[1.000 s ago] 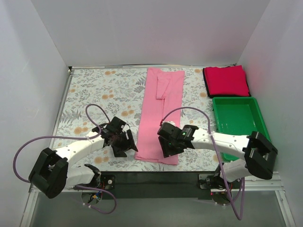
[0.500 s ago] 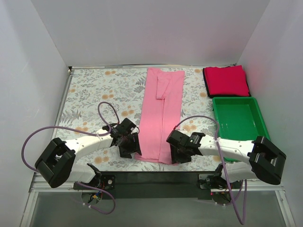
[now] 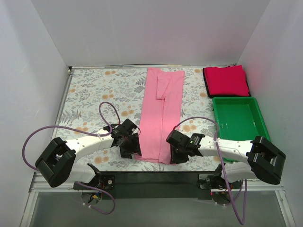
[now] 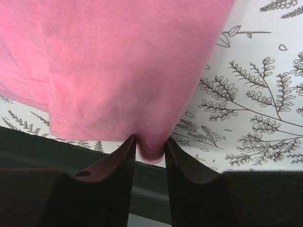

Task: Fold and stack the t-shirts
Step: Fold the tshirt

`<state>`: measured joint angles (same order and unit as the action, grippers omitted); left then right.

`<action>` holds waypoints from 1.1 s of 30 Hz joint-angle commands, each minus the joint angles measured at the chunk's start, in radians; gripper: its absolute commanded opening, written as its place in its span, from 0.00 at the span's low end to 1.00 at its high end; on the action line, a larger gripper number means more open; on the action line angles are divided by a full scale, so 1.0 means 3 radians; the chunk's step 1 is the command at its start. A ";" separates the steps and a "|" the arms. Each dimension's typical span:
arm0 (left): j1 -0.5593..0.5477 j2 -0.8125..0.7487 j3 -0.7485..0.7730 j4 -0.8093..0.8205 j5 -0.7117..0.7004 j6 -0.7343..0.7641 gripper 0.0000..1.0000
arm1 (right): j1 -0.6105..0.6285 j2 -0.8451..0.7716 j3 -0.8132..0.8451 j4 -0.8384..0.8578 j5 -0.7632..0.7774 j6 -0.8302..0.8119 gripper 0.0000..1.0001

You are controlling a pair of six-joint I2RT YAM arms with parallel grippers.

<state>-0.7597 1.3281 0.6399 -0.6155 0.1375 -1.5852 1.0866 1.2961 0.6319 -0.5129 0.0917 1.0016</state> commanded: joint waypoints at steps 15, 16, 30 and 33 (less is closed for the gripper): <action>-0.0086 0.0252 -0.0078 0.0058 -0.0249 0.0084 0.08 | -0.0002 0.0088 -0.0123 -0.0039 -0.0106 -0.0030 0.08; -0.0091 0.0257 -0.0062 0.0047 -0.0229 0.0094 0.04 | -0.0002 0.0077 -0.0122 -0.0059 -0.0111 -0.0040 0.03; -0.0152 -0.0050 0.0028 -0.0413 0.0569 0.0191 0.00 | -0.0180 -0.0010 0.0214 -0.0688 -0.0582 -0.0678 0.01; -0.0030 0.0164 0.0330 -0.0448 0.0467 0.0303 0.00 | -0.0506 0.0051 0.0566 -0.0898 -0.0455 -0.1015 0.01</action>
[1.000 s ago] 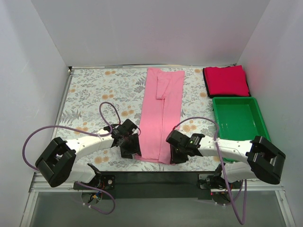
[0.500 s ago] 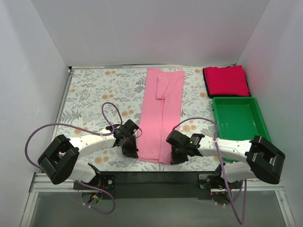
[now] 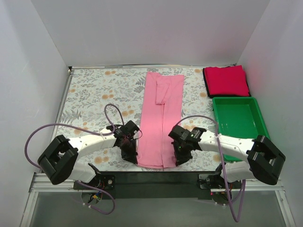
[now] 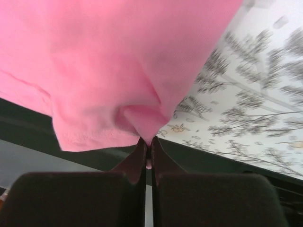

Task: Fold and stack the t-shirts
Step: Fold the tshirt

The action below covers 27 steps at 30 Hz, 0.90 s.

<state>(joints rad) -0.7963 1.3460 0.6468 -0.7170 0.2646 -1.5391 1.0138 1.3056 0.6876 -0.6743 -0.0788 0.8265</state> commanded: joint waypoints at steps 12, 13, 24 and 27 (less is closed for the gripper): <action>0.0803 0.1132 0.2108 -0.0116 -0.0661 0.0676 0.00 | -0.1134 0.0923 0.1981 -0.0636 0.0947 -0.1553 0.01; 0.0829 0.1188 0.2169 -0.0075 -0.0718 0.0707 0.00 | -0.1165 0.0986 0.2074 -0.0631 0.1084 -0.1599 0.01; 0.0911 0.1623 0.2395 0.0539 -0.1183 0.0922 0.00 | -0.1390 0.1605 0.2632 -0.0304 0.1382 -0.2085 0.01; 0.0916 0.1726 0.2369 0.0666 -0.1214 0.0958 0.00 | -0.1431 0.1676 0.2602 -0.0222 0.1362 -0.2100 0.01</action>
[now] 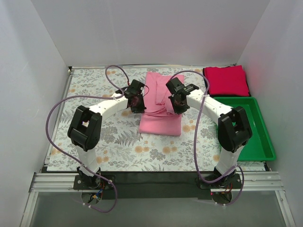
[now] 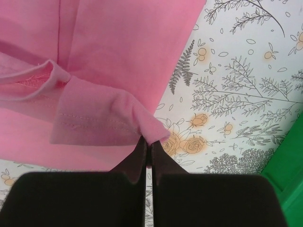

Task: Fold and stack the t-shirts
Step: Fold the tshirt

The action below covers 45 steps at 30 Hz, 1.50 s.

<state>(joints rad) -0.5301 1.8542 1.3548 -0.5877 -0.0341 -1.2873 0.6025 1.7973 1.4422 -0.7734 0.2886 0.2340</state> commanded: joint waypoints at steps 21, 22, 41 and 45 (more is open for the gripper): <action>0.0028 0.0278 -0.0221 0.0691 -0.0525 -0.0025 0.00 | -0.0229 0.0227 -0.0364 0.0840 -0.0031 -0.0156 0.01; 0.0033 0.0272 -0.0231 0.0696 -0.0541 -0.0040 0.00 | -0.0229 0.0237 -0.0364 0.0845 -0.0026 -0.0156 0.01; -0.0012 -0.0427 -0.0241 0.0415 -0.0597 -0.0162 0.55 | -0.0234 -0.0238 -0.0200 0.0916 -0.0245 -0.0182 0.37; -0.0176 -0.0663 -0.0506 0.0394 -0.0531 -0.0239 0.54 | -0.0214 -0.0371 -0.0312 0.0927 -0.0476 -0.0146 0.35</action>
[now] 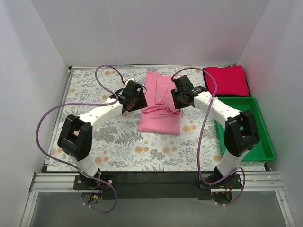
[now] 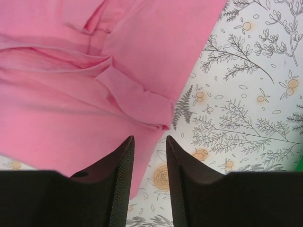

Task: Fold and stack the t-shirts
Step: Fold the tshirt

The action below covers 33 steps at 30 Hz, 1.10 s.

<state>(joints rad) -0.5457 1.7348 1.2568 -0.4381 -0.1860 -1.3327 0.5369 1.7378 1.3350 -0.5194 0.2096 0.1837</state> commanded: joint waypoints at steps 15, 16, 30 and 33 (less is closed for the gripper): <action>-0.0237 -0.0030 -0.0860 0.0192 0.0149 -0.0349 0.08 | 0.0031 0.0169 -0.0134 0.0233 -0.0673 -0.0091 0.21; -0.0237 -0.0015 -0.0881 0.0192 0.0165 -0.0349 0.08 | 0.0010 0.0240 -0.0114 0.0228 -0.0668 -0.0106 0.21; -0.0237 -0.0056 -0.1188 0.0172 0.0211 -0.0328 0.07 | -0.0450 0.0952 0.0974 0.0172 -0.0627 -0.0091 0.21; -0.0242 -0.0122 -0.1218 0.0157 0.0206 -0.0334 0.07 | -0.0435 0.0758 0.1006 0.0187 -0.1071 0.0052 0.22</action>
<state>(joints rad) -0.6163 1.6978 0.9390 -0.3115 -0.1299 -1.4372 0.3927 2.0293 1.5826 -0.4706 -0.0067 0.1658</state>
